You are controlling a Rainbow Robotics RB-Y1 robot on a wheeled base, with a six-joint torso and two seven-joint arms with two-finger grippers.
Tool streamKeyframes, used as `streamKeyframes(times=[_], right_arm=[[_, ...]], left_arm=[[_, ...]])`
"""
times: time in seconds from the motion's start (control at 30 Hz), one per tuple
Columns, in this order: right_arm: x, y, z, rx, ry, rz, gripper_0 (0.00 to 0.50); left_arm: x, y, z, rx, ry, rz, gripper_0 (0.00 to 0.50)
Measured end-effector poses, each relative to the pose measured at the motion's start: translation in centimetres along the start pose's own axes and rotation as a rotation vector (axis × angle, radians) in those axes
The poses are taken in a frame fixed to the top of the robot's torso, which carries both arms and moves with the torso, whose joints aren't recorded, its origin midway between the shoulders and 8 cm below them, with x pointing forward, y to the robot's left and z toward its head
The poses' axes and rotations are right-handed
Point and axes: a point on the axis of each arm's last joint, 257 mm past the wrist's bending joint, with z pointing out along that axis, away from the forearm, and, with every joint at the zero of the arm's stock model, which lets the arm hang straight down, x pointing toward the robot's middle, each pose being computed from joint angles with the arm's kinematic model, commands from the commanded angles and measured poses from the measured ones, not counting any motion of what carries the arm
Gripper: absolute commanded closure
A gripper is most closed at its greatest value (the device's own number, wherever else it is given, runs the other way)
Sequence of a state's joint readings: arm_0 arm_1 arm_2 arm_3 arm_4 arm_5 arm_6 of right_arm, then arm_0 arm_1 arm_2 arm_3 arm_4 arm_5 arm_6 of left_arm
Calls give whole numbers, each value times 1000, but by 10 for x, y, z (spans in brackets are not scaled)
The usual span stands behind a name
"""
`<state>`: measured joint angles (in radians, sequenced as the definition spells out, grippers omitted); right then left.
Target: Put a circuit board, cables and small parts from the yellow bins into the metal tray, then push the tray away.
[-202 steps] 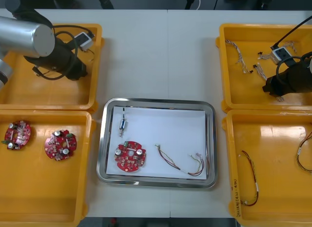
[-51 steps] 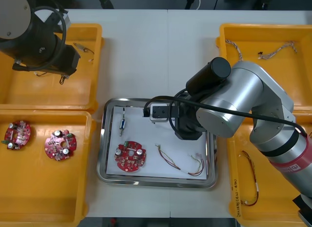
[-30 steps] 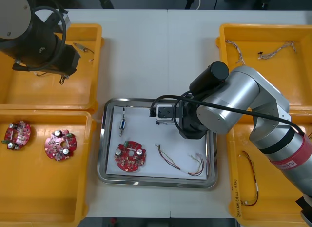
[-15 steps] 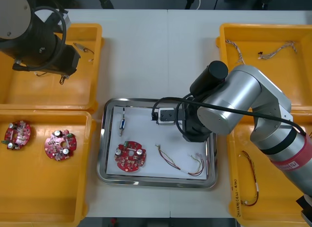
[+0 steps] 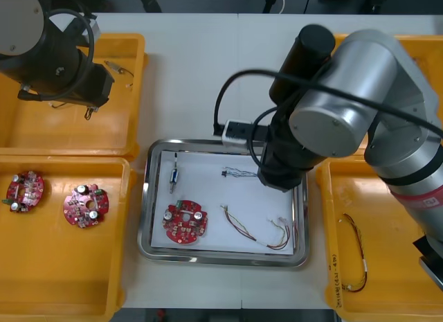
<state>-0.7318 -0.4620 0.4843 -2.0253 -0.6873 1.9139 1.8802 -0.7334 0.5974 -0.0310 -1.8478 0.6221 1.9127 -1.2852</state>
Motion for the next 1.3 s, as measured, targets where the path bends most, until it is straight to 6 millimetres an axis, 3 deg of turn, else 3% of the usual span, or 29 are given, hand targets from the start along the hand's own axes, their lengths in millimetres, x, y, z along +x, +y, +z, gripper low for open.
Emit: streamKeyframes(times=[0.17, 0.33, 0.57, 0.9, 1.1, 1.3], right_arm=[[-16, -28, -36, 16, -80, 175, 0], [-6, -58, -62, 27, -107, 284, 0], [47, -106, -90, 114, -88, 594, 0], [119, -155, -109, 141, -80, 991, 0], [165, -171, -116, 158, -69, 1121, 0], [213, -170, -116, 182, -45, 1225, 0]], left_arm=[[0, 0, 0, 0, 0, 0, 500], [0, 0, 0, 1, 0, 0, 500], [1, -14, 3, 30, 2, 4, 500], [0, -48, 13, 31, 6, -46, 500], [-1, -78, 14, 38, 12, -123, 500], [-1, -109, 15, 45, 16, -118, 500]])
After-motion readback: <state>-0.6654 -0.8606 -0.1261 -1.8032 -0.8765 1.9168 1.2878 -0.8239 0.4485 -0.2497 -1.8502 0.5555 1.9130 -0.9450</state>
